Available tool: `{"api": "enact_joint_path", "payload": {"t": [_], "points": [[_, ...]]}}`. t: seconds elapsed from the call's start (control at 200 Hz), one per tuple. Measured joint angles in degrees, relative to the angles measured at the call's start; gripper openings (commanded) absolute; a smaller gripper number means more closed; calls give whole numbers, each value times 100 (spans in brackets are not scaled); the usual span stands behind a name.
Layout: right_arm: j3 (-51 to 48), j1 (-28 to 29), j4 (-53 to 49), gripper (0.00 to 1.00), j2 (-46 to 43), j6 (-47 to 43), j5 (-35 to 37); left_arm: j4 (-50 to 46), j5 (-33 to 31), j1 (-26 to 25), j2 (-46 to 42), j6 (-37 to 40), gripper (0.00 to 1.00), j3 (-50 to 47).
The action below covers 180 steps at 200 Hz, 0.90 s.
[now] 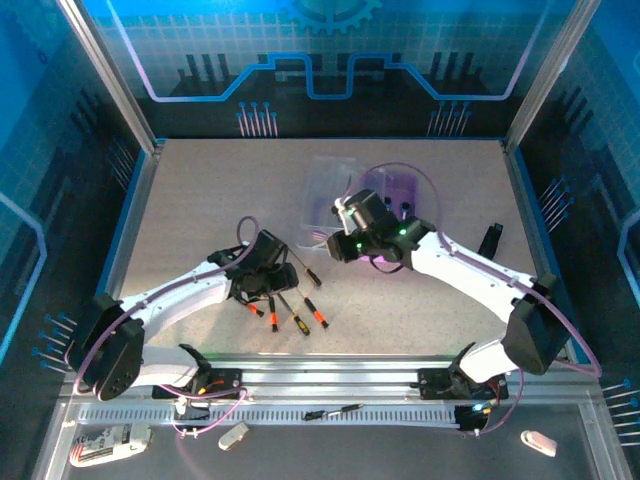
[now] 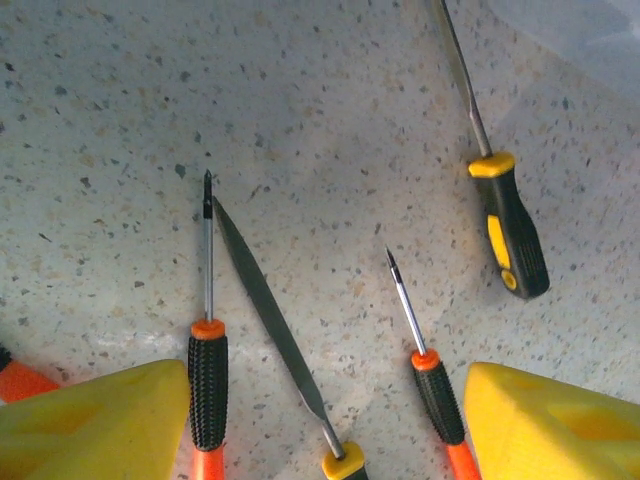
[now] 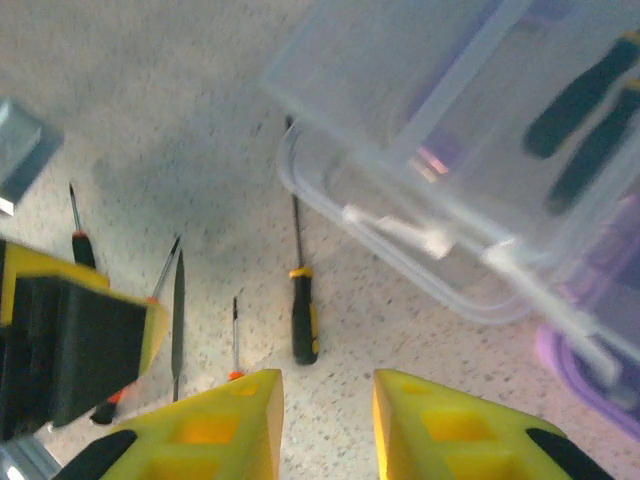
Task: Pack the tool kit
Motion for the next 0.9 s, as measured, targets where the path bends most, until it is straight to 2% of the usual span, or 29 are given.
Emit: {"api": "enact_joint_path", "payload": {"t": [0.13,0.275,0.46,0.63,0.76,0.9], "points": [[149,654,-157,38,608,-144,529,72,-140,385,-138,-24,83,-52],[597,1132,-358,42,1541,-350,1034,20,-533,686,-800,-46,89,-203],[1200,1233,-564,44,2444,-431,1480,44,-942,883,-1622,-44,89,-299],[1580,1263,-651,44,3032,-435,1825,52,-1045,914,-1797,-37,89,-402],[1670,1263,-697,41,3300,-479,1947,55,-1043,922,-1794,-26,89,-459],[1694,1263,-699,30,3447,-555,1954,68,-1045,922,-1797,-24,89,-461]]}}
